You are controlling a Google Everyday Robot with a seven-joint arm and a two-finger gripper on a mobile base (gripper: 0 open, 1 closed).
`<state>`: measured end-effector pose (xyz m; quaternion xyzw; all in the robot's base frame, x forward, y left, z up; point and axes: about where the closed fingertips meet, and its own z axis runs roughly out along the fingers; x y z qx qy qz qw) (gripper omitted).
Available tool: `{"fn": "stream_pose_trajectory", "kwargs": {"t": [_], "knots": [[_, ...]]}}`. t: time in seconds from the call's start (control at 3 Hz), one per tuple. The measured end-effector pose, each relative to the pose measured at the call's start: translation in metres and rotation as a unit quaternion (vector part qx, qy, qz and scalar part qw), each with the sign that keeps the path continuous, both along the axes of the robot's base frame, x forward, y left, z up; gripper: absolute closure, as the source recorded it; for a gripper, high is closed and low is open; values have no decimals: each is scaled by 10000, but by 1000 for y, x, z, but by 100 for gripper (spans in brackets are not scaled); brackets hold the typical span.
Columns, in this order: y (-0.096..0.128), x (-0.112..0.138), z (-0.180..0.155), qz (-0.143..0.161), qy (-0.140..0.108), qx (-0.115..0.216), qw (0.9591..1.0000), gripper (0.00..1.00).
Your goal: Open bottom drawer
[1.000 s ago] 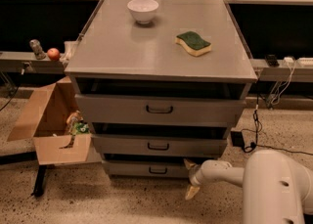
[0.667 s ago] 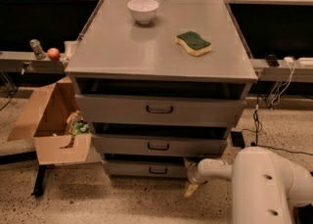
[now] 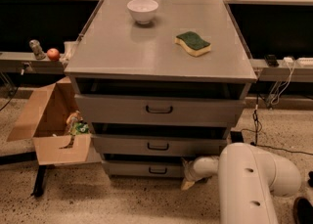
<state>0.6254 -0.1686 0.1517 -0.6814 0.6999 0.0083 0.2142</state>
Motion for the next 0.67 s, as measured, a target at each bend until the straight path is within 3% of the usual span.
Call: {"fn": "stream_pose_trajectory", "kwargs": {"t": [0.33,0.67], "knots": [[0,0,1,3,-3,5,10000,47],[0,0,7,3,-3,5,10000,71]]}}
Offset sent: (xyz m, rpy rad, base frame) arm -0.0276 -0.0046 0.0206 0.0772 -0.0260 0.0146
